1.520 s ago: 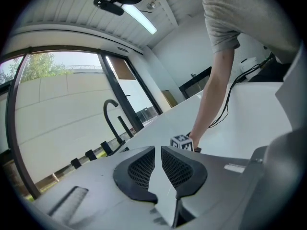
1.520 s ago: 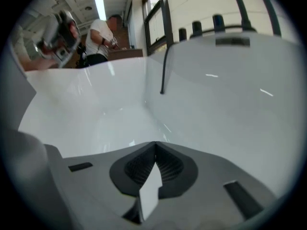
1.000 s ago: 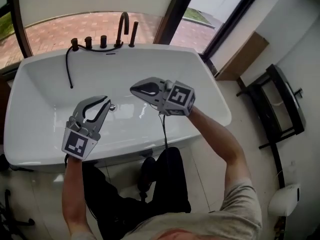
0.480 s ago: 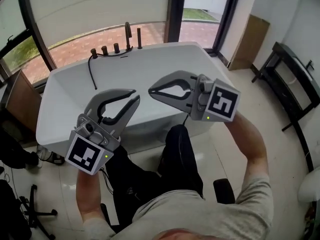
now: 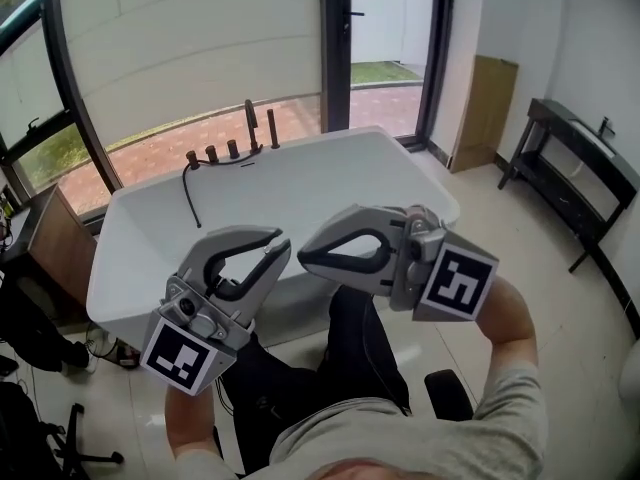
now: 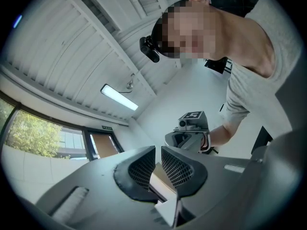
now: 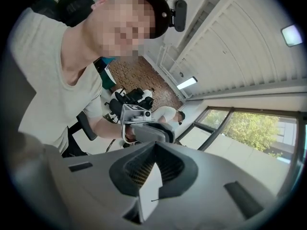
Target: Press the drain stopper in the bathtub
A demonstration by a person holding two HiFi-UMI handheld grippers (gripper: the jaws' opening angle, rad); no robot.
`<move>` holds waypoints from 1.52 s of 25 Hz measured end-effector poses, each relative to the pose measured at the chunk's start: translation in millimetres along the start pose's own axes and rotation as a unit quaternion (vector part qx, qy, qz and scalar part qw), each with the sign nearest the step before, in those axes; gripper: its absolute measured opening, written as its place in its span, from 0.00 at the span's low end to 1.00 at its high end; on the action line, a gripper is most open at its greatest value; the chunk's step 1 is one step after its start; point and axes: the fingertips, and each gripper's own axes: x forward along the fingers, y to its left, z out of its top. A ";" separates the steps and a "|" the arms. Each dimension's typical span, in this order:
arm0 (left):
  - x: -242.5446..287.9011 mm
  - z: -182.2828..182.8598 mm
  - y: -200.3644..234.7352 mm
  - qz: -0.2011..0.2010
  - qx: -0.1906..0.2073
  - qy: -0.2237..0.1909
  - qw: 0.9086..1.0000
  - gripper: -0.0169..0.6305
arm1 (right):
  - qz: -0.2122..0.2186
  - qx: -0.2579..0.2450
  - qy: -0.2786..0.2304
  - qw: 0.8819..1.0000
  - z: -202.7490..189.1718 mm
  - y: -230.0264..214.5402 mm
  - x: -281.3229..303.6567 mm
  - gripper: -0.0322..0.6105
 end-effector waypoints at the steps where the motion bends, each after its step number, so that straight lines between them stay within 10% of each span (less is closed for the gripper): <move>1: 1.7 -0.5 2.6 -0.001 0.000 0.003 1.000 0.10 | 0.000 -0.004 0.003 1.000 0.4 0.6 0.8 0.05; 38: -9.5 -2.1 8.2 0.019 -0.026 -0.012 0.999 0.10 | -0.018 0.009 0.009 1.000 -10.9 -0.9 2.3 0.05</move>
